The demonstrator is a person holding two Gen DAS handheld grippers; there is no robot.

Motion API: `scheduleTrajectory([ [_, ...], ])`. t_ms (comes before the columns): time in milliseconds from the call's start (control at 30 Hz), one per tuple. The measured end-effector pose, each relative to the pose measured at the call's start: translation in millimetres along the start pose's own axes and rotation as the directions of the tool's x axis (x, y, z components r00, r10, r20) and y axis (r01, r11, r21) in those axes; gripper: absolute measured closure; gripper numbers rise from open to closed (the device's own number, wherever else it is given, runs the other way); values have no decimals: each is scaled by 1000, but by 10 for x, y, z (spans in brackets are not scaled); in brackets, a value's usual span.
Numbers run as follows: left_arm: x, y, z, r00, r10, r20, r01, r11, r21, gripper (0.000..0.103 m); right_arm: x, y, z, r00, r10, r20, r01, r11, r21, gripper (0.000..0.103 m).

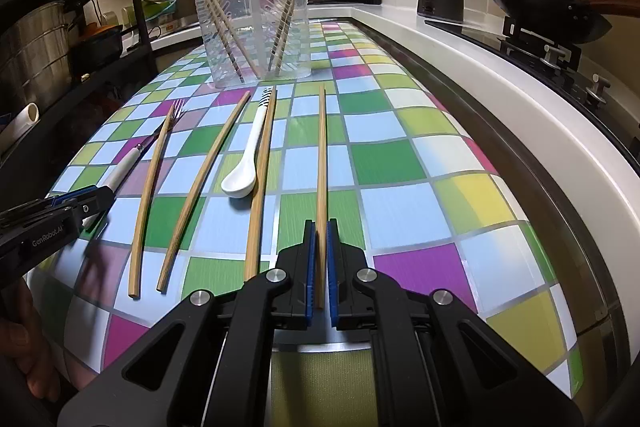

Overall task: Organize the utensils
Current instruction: 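Close the left tool on the white-handled fork while the right tool grasps a chopstick, then lift the fork and chopstick and carry both over the clear container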

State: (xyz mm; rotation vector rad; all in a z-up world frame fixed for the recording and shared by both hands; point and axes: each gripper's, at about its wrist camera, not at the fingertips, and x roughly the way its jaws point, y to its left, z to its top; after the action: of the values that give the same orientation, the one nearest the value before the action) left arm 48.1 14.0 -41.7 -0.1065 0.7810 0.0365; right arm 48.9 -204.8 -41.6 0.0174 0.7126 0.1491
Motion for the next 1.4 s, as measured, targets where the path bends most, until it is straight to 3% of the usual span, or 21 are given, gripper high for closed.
scheduleTrajectory([
  [267,-10,-30,-27,1000,10,18,-10,999,32,85,20,19,4,1000,0,14,1,1000,-28,97],
  [633,-137,-53,13,998,-1,56,-2,999,50,85,-50,-2,91,999,12,-49,-12,1000,3,98],
  [1133,-579,-73,190,975,-17,220,-4,996,92,85,-680,65,636,994,21,103,-16,999,-50,98],
  [1400,-665,-34,433,970,-45,238,27,997,78,85,-891,2,941,985,22,172,-12,998,-61,98],
])
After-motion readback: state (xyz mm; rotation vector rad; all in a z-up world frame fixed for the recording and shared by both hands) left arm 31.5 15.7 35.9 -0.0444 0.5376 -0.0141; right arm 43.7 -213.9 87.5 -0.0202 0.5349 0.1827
